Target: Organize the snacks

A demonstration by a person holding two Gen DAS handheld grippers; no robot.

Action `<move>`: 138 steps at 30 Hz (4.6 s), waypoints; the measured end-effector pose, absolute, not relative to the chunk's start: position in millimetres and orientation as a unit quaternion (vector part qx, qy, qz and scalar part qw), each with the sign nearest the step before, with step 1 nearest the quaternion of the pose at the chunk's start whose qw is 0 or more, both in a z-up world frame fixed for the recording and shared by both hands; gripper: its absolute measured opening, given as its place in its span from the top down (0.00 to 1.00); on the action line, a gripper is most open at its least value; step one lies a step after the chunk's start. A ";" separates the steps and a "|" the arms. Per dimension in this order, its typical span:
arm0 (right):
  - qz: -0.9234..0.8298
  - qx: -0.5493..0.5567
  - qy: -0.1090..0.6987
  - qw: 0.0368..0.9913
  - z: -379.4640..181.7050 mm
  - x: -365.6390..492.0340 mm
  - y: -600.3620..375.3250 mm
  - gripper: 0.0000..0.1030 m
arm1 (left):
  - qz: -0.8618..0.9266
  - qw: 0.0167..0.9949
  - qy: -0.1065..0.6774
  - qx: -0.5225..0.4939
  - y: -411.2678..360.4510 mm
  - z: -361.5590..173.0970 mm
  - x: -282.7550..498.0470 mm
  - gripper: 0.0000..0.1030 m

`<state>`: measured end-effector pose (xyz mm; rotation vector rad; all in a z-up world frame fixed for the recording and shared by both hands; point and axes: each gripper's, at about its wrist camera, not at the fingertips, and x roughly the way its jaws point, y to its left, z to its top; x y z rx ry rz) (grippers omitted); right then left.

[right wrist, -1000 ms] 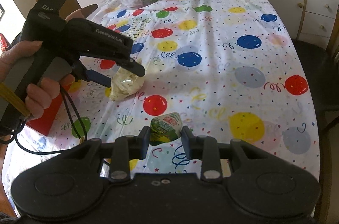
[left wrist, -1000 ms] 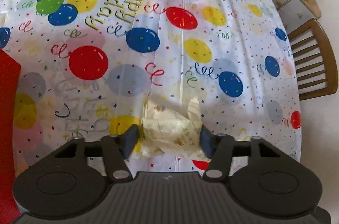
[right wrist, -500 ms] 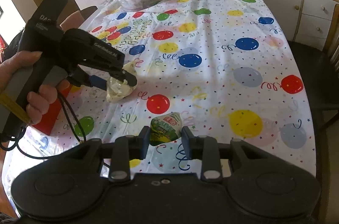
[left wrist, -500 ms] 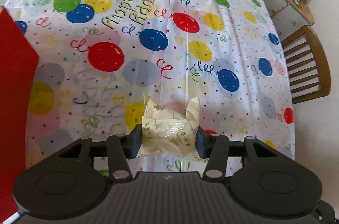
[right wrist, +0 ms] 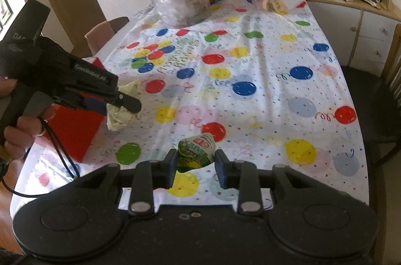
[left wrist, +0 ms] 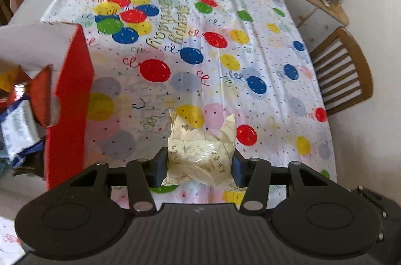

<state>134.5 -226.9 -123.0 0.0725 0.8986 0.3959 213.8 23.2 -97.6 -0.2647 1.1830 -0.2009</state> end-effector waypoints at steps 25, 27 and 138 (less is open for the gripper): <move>0.259 -0.008 0.361 0.896 -50.4 106.8 -87.9 0.71 | -0.095 0.889 0.447 -0.009 149.5 -24.1 121.7 0.52; 0.268 -0.016 0.359 0.894 -49.4 109.1 -71.3 0.71 | -0.087 0.890 0.447 -0.007 164.2 -23.7 119.2 0.52; 0.300 0.013 0.311 0.902 -36.3 79.0 46.3 0.00 | -0.024 0.935 0.347 -0.066 261.9 -13.4 44.7 0.06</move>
